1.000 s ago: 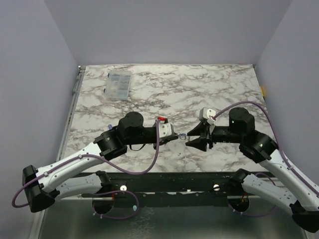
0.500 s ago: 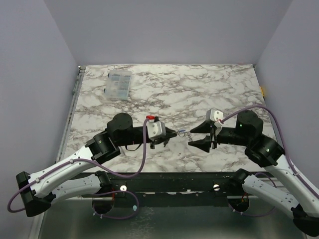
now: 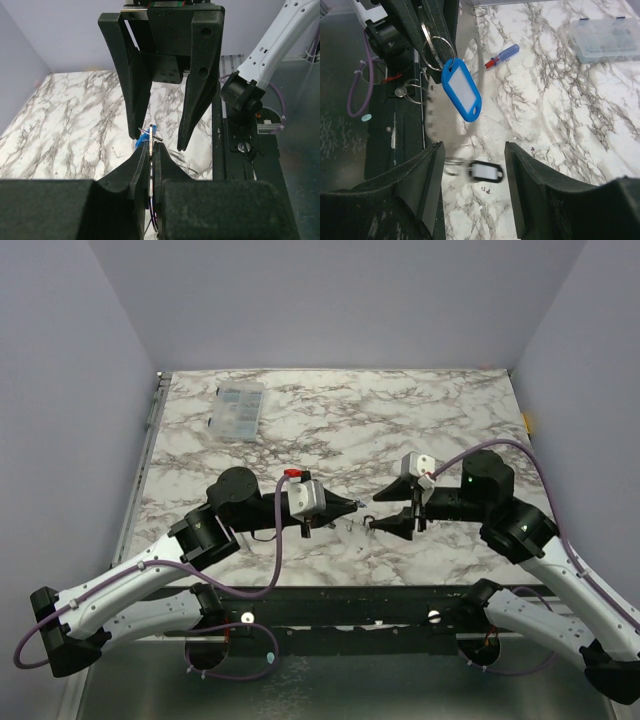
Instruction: Put the keys on the keyring
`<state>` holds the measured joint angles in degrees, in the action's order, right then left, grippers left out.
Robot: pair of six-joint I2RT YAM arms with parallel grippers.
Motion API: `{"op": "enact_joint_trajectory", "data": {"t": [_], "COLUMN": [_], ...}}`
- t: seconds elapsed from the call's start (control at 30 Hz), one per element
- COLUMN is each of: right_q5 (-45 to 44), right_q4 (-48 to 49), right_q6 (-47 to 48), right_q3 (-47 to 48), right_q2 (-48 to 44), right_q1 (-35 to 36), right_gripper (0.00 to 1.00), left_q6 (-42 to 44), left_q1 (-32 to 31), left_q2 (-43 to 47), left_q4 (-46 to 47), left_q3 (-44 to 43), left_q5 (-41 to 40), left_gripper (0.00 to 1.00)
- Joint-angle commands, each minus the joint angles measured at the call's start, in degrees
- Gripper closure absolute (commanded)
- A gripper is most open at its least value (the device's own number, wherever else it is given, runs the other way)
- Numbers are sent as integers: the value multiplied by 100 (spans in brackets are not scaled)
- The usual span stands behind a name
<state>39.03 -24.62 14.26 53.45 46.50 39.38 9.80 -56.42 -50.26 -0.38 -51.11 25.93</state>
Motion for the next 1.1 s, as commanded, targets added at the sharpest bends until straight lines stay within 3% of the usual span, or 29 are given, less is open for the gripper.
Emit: {"op": "enact_joint_trajectory", "data": {"t": [0.0, 0.13, 0.4, 0.73, 0.97, 1.07], "right_q5": [-263, -314, 496, -518, -746, -790], "right_q4": [214, 299, 620, 1750, 2181, 2314], "right_q6": [266, 232, -432, -2087, -2589, -2630], "right_q3": [230, 125, -157, -885, -1197, -1216], "right_q2": [-192, -266, -5, -403, -433, -403], "right_q1": [35, 34, 35, 35, 35, 35], "right_gripper": [39, 37, 36, 36, 35, 33], "left_q6": [-97, -95, -151, -757, -1470, -1686], "left_q1": [-50, -44, -49, -50, -44, -44], "left_q2": [86, 79, 16, -361, -661, -851], "left_q4": [453, 496, 582, 1366, 1732, 1758], "left_q3": [-48, -39, 14, 283, 212, 120], "left_q5": [247, 228, -299, -1873, -3463, -3786], "left_gripper": [100, 100, 100, 100, 100, 100]}}
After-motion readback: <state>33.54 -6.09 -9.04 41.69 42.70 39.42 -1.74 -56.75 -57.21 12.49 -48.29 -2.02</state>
